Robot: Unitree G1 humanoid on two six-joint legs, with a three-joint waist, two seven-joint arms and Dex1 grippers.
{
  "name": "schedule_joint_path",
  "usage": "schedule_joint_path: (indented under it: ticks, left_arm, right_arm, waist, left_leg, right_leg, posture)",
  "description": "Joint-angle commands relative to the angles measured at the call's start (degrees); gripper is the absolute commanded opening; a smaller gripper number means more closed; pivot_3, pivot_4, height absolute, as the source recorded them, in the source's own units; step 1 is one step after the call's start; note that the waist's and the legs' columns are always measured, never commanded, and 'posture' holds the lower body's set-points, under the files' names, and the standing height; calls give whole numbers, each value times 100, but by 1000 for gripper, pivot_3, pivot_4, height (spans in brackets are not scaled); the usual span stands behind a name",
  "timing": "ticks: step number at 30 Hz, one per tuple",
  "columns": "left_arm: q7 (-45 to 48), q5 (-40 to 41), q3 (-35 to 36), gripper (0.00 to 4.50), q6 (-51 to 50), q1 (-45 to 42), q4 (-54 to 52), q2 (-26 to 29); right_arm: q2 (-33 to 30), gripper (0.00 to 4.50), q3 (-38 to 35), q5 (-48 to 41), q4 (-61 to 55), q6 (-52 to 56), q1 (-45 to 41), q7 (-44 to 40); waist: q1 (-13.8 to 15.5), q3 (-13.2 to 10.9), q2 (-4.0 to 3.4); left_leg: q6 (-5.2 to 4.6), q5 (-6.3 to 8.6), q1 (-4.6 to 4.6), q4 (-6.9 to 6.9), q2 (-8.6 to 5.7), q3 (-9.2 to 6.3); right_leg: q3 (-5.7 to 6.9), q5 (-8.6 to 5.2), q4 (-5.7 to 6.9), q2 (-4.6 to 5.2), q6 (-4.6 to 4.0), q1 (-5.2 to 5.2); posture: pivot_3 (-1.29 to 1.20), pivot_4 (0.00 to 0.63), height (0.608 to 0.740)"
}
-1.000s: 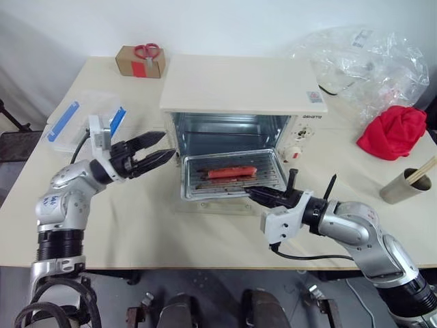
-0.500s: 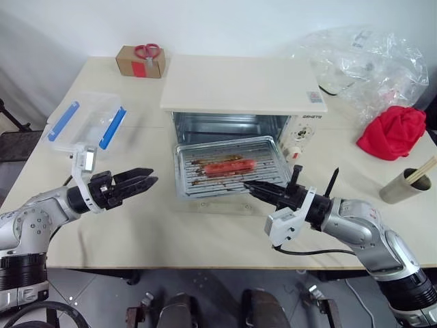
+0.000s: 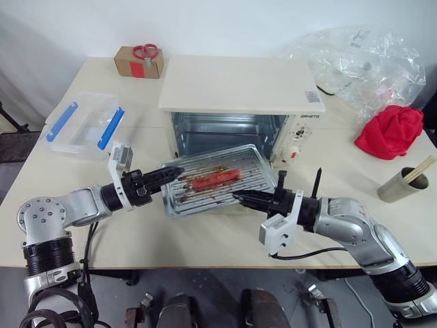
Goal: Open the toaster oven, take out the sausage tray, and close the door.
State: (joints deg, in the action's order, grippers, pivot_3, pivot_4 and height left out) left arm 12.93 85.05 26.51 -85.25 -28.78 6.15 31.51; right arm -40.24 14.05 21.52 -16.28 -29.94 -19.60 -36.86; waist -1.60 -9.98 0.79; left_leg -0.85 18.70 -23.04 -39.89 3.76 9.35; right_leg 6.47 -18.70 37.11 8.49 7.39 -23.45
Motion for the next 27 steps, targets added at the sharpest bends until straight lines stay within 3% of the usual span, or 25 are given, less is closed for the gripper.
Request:
schedule_joint_path:
  ticks: [1, 8, 12, 19, 24, 27]
  left_arm:
    - [-581, 1038, -136, 1948, -41, 106, 130, 180]
    - [-1753, 2770, -743, 25, 941, 490, 59, 334]
    - [-2145, 2795, -763, 25, 1224, 642, -59, 221]
    - [-2252, 2795, -702, 0, 1142, 894, -148, -69]
    - [-2761, 2795, -205, 0, 1235, 1080, -76, -649]
    - [-2449, 2795, 117, 0, 1071, 1314, -130, -713]
  right_arm:
    - [27, 39, -86, -133, -100, -96, -109, 33]
    - [27, 39, -48, -211, -98, -170, -135, -8]
    - [50, 39, -89, -893, -206, 249, -70, -335]
    - [26, 2162, -201, -1127, -166, 167, -194, -420]
    - [-202, 3866, -439, -1628, -28, -34, -105, -614]
    - [-505, 3866, -734, -1932, 320, -298, 86, -736]
  waist:
    - [-1, 0, 0]
    - [0, 0, 0]
    - [9, 0, 0]
    - [4, 0, 0]
    - [8, 0, 0]
    - [9, 1, 1]
  left_leg:
    - [0, 0, 0, 0, 0, 0]
    - [0, 0, 2, -2, 1, -5]
    - [0, 0, 3, -7, -6, -16]
    - [0, 0, 4, -6, -8, -15]
    - [0, 0, 6, -7, -6, -15]
    - [0, 0, 6, -7, -8, -15]
  right_leg:
    - [-1, 0, 0, 0, 0, 0]
    - [-14, 0, 1, 3, 0, 3]
    - [-15, 0, -1, 2, 0, 14]
    - [-13, 0, -3, -4, 0, 15]
    - [-14, 0, -8, -5, 0, 20]
    - [-14, 0, -14, -5, 0, 24]
  posture:
    - [0, 150, 740]
    - [0, 150, 740]
    - [0, 150, 740]
    - [0, 150, 740]
    - [0, 150, 740]
    - [0, 150, 740]
